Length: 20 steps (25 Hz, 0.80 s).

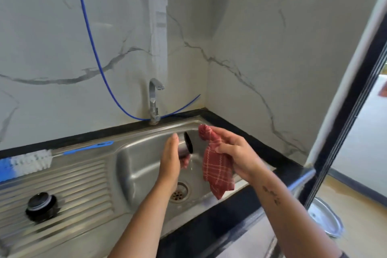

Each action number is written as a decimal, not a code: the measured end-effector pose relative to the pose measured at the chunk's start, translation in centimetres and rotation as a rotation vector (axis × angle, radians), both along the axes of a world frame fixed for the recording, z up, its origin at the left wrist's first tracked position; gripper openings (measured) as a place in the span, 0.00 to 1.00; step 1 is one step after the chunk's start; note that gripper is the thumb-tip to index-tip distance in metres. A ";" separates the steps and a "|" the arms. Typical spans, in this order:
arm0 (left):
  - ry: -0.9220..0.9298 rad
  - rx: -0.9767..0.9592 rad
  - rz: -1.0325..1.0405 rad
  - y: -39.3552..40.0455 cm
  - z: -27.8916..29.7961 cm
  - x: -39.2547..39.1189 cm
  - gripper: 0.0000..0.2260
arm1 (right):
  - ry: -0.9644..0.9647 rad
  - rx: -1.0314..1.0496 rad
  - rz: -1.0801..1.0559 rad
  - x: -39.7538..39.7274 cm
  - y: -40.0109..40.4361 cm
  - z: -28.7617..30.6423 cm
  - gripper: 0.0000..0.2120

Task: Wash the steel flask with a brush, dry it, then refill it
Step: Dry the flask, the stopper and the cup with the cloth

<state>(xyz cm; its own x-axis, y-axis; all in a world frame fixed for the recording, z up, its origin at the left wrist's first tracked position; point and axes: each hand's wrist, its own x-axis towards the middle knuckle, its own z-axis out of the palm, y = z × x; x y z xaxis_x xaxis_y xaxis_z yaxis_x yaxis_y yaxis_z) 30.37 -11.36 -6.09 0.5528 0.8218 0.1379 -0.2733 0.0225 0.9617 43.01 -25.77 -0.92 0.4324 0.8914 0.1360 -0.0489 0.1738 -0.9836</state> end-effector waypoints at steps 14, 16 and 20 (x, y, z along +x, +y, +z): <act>-0.073 -0.201 -0.106 0.6 -1.2 -0.3 0.25 | -1.173 -0.892 -0.280 16.6 -1.7 4.7 0.24; -0.070 -0.185 -0.106 0.4 -1.3 -0.2 0.25 | -1.239 -0.982 -0.361 17.7 -0.8 3.2 0.26; -0.058 -0.177 -0.106 0.5 -1.4 -0.1 0.27 | -1.296 -1.014 -0.493 17.2 0.4 -0.2 0.14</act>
<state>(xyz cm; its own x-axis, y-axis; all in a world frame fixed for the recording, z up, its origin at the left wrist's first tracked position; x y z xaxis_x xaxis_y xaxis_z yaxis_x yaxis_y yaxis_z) 30.32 -10.90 -7.52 0.6327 0.7738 0.0308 -0.3154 0.2213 0.9228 60.20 -25.39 -1.17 0.7424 0.6624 0.1007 0.6688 -0.7415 -0.0534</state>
